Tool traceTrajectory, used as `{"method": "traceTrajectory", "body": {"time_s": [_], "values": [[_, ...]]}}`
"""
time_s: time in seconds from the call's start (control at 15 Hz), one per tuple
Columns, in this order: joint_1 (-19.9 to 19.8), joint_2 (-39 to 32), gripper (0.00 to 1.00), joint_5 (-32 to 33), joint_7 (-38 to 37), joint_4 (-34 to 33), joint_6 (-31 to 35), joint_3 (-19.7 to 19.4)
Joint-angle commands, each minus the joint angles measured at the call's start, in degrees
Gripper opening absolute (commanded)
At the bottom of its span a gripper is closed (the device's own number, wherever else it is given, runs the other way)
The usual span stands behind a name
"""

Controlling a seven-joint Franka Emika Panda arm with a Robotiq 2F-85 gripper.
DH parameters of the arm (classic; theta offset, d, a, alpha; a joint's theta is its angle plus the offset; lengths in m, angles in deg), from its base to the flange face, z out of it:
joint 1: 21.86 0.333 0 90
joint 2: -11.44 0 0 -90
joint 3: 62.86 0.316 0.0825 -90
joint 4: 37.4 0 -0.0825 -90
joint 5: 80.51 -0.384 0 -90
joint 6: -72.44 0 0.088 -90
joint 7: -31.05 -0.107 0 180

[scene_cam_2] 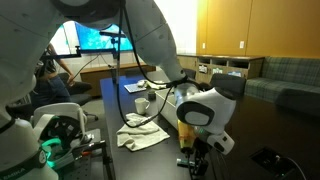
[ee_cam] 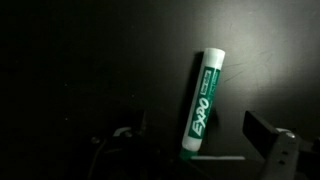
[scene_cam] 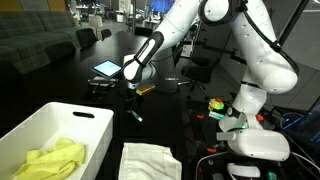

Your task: Put the yellow and white cloths in the storage box and put the marker in the mug cup

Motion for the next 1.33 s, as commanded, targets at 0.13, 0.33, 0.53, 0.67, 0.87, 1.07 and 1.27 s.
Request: {"method": "traceTrajectory", "body": {"time_s": [0.13, 0.33, 0.53, 0.67, 0.87, 1.07, 1.27], "values": [[3.90, -0.06, 1.00, 2.11, -5.92, -0.40, 0.89, -2.39], [5.49, -0.52, 1.00, 2.76, -9.20, -0.56, 1.77, -3.27], [6.09, -0.70, 1.00, 2.26, -11.10, -0.11, 3.99, -3.41], [6.01, -0.98, 1.00, 1.67, -11.96, 0.30, 6.29, -3.17], [6.15, -1.59, 1.00, 1.47, -13.76, 0.99, 9.31, -3.38], [6.80, -2.29, 1.00, 1.94, -15.73, 1.46, 11.07, -4.03], [8.11, -2.10, 1.00, 2.61, -17.73, 1.97, 11.70, -5.10]]}}
